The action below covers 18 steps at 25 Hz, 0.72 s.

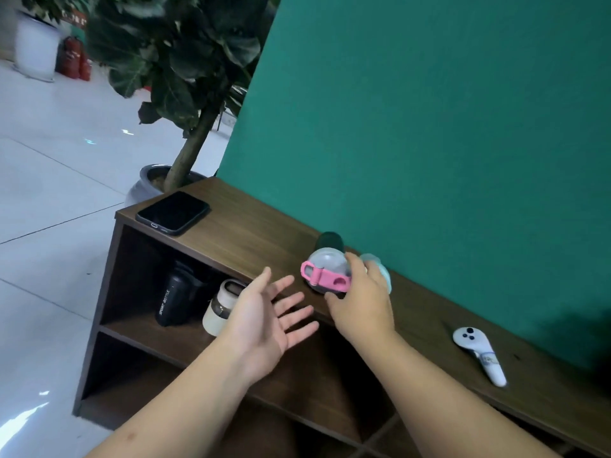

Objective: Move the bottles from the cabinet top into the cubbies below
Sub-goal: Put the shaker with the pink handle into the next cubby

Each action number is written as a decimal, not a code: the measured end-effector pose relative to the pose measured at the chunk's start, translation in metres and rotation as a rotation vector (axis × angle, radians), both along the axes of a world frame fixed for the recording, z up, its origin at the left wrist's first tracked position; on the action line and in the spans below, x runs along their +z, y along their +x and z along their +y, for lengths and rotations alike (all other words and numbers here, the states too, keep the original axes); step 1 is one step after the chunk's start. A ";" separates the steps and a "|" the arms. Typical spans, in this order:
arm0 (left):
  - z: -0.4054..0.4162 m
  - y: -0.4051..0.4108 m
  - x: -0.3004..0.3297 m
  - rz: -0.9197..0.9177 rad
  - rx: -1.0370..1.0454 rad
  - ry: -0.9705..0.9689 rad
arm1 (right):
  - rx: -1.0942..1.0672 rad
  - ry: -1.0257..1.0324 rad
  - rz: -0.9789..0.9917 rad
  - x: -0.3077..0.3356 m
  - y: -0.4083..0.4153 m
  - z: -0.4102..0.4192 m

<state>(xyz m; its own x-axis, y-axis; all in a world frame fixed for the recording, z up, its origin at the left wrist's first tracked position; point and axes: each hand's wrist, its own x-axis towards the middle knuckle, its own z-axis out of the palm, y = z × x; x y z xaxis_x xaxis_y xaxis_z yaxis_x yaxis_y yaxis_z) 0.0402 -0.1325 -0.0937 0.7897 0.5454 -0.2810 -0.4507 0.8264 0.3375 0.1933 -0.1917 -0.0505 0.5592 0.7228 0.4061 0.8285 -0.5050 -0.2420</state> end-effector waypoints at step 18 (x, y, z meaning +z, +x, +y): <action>0.008 0.032 0.006 0.367 0.223 0.276 | 0.203 0.062 0.035 0.021 0.001 0.007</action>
